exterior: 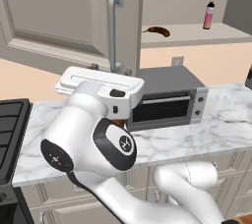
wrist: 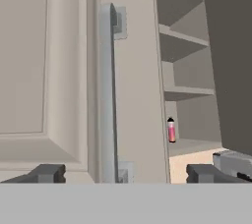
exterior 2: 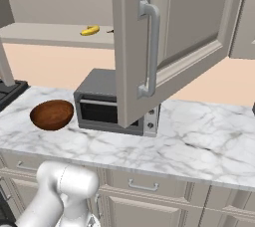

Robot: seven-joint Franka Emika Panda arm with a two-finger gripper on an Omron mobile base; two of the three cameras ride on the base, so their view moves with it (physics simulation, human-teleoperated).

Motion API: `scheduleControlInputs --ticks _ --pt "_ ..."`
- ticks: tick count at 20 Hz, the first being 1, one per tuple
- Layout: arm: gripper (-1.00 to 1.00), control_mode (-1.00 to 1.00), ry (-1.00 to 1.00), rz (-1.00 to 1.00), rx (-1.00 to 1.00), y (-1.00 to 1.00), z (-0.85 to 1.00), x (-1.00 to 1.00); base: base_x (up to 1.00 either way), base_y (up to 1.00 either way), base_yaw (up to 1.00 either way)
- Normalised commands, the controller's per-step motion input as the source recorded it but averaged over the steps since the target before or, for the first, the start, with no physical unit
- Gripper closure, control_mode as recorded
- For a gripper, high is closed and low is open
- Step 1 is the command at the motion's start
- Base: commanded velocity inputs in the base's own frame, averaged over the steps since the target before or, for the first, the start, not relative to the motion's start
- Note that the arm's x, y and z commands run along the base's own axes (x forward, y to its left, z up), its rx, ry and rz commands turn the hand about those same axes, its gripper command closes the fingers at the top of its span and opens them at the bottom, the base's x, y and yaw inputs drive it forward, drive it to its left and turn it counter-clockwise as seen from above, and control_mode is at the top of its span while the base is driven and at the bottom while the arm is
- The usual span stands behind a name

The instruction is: Open the cabinet. Pick the banana and banana from the cabinet and place them into the bowl. Then close the cabinet.

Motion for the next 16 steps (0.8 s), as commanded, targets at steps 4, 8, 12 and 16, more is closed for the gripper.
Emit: scheduleControlInputs --ticks 4,8,12,16 --pt "-1.00 -1.00 0.00 0.00 0.00 0.00 0.00 0.00 0.00 0.00 0.00" --pt "-1.00 -1.00 0.00 0.00 0.00 0.00 0.00 0.00 0.00 0.00 0.00" --pt "-1.00 -1.00 -0.18 0.00 0.03 -0.16 0.08 -0.68 0.00 0.00 0.00" --pt "-1.00 -1.00 -0.23 0.00 0.12 -0.49 0.31 -0.84 0.00 0.00 0.00"
